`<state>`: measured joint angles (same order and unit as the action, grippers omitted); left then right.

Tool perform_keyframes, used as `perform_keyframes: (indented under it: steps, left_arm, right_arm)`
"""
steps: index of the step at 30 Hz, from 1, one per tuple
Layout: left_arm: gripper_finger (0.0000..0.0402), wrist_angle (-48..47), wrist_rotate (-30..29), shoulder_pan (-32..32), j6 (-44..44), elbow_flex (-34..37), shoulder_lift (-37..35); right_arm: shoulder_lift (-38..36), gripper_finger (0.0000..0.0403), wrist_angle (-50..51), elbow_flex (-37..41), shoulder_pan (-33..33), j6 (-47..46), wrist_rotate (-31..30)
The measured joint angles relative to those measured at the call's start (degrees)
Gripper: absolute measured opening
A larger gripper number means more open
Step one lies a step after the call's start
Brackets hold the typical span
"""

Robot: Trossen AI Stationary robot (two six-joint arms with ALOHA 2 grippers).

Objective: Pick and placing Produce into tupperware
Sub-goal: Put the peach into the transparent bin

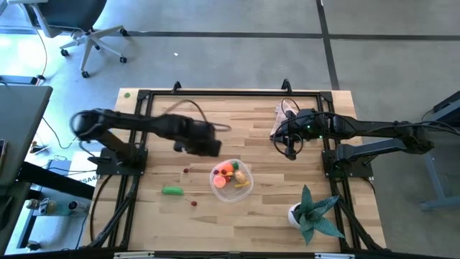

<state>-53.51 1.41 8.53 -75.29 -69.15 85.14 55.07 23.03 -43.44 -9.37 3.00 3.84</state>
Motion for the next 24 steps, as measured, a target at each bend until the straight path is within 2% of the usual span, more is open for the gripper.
perform_keyframes:
  steps: [5,10,18,24]
  left_arm:
    - [0.0117,-0.51,-1.48,-5.67,0.09,-9.24,11.84]
    - [0.0117,-0.54,-1.42,-9.81,-0.33,-15.18,20.63]
    - [0.0117,1.38,-1.22,-15.06,-1.02,-17.85,25.7]
    - [0.0117,4.55,-4.85,-17.35,-1.5,-17.74,27.75]
  right_arm:
    - [0.0,0.0032,-0.01,0.0,0.01,-0.02,0.01]
    - [0.0,0.0032,-0.02,0.0,0.0,-0.02,0.02]
    - [0.0,0.0032,-0.04,0.0,0.01,-0.02,0.01]
    - [0.0,0.0032,0.05,0.0,0.0,-0.02,0.0]
